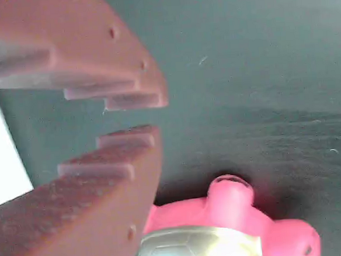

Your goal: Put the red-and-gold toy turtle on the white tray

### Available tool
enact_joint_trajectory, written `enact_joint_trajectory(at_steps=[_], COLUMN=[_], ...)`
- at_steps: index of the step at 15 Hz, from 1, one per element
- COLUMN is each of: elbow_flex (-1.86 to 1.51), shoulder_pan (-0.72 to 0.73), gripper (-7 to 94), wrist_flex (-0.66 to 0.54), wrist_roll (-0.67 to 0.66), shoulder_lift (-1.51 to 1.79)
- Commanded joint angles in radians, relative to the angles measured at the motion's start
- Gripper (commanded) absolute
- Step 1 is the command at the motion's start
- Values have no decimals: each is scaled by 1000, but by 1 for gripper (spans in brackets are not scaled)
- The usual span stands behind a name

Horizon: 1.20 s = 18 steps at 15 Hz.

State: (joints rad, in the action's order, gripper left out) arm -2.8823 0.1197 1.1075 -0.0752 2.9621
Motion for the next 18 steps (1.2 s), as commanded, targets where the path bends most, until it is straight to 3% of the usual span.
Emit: enact_joint_trajectory(at_steps=[1, 4, 8, 18], elbow_flex=[253, 538, 844, 1695], shoulder_pan=[-6, -43, -75, -103], gripper=[0, 0, 0, 0], wrist_flex=[-29, 87, 141, 483], wrist_roll=[-110, -190, -258, -348], shoulder_lift=[-268, -465, -724, -1479])
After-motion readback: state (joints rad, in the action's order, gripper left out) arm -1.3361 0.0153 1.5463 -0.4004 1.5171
